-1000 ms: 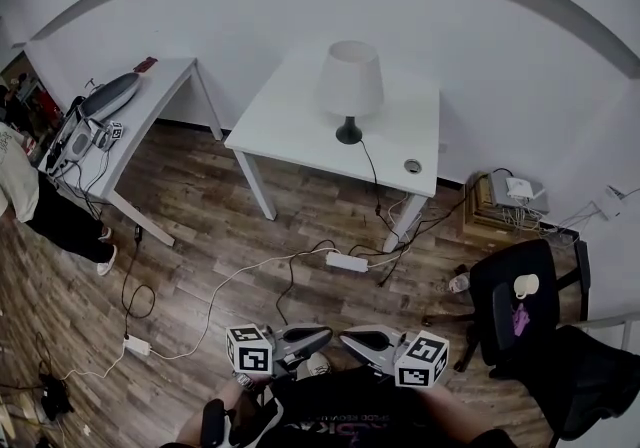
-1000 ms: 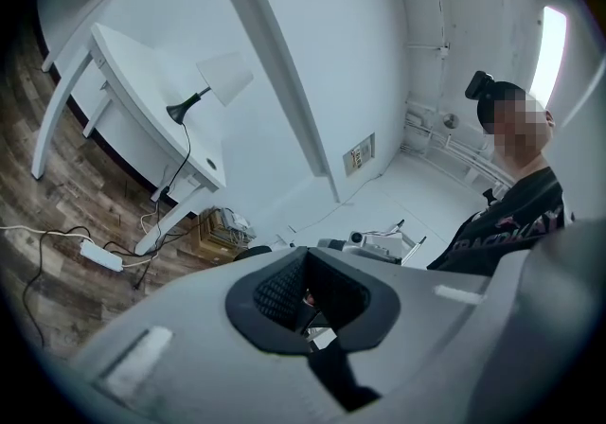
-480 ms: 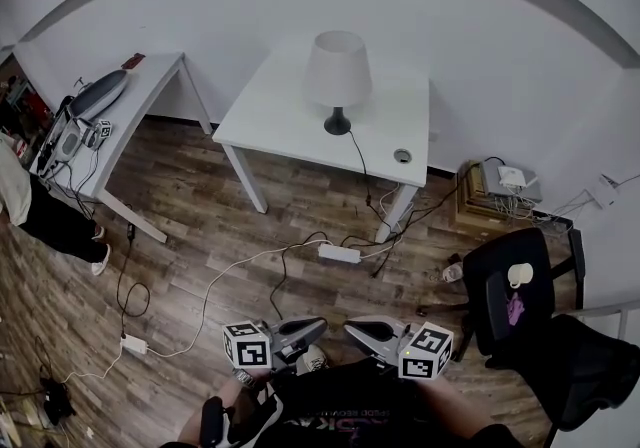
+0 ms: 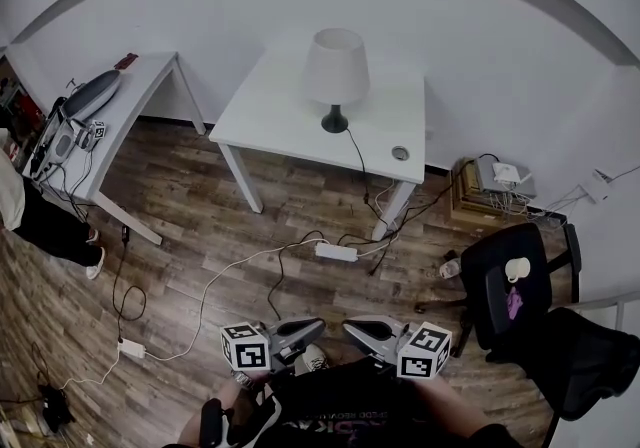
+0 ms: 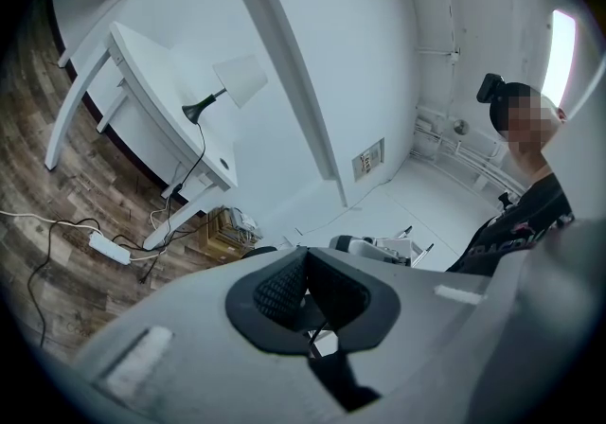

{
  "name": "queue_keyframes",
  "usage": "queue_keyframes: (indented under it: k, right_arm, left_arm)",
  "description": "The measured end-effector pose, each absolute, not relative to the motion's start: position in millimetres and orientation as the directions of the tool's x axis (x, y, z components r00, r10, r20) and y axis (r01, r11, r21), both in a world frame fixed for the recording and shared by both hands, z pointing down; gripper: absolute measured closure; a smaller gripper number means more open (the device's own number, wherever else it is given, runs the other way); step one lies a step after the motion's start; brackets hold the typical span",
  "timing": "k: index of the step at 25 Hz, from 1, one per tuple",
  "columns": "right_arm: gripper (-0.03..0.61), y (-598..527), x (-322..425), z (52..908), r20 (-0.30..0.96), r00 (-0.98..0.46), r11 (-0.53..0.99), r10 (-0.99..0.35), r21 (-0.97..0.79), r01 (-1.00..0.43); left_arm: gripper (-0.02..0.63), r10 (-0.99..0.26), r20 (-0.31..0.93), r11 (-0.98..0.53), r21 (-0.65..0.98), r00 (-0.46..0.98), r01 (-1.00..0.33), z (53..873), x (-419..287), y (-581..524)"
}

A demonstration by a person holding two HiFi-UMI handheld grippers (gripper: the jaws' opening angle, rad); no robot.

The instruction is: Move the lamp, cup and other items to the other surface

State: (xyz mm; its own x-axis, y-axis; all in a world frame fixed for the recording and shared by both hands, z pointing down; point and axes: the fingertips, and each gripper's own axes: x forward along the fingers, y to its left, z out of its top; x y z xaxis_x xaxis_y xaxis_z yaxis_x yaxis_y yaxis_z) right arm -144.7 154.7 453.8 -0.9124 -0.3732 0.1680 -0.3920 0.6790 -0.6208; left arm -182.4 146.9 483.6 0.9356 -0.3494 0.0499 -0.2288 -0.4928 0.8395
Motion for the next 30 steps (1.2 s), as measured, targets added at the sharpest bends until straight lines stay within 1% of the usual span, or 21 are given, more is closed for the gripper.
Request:
queue_keyframes:
  k: [7, 11, 14, 21, 30]
  right_arm:
    - [0.574, 146.5, -152.3, 450.5, 0.16, -0.893, 0.668, -0.42, -0.612, -0.424]
    - [0.574, 134.9, -151.3, 444.8, 0.15, -0.875, 0.645, -0.46, -0.621, -0.446]
    - [0.574, 128.0, -149.3, 440.7, 0.148, -0.868, 0.643, -0.475, -0.615, -0.457]
    - [0.555, 100.3, -153.5, 445.6, 0.147, -0.876, 0.652, -0.459, -0.613, -0.445]
    - [0.532, 29.4, -169.1, 447.9, 0.15, -0.915, 0.707, -0.375, -0.593, -0.387]
  left_arm:
    - [0.618, -0.359, 0.02, -0.49, 0.847, 0.933, -0.207, 485.6, -202.2, 146.6]
    - [0.618, -0.402, -0.02, -0.453, 0.873, 0.915, -0.18, 478.1, -217.6, 139.0]
    - [0.618, -0.43, -0.023, -0.45, 0.872, 0.902, -0.192, 476.6, -226.2, 134.3]
    - [0.618, -0.489, 0.001, -0.425, 0.873, 0.872, -0.239, 479.2, -242.8, 126.3]
    - [0.618, -0.649, 0.027, -0.366, 0.865, 0.76, -0.343, 475.9, -283.2, 94.9]
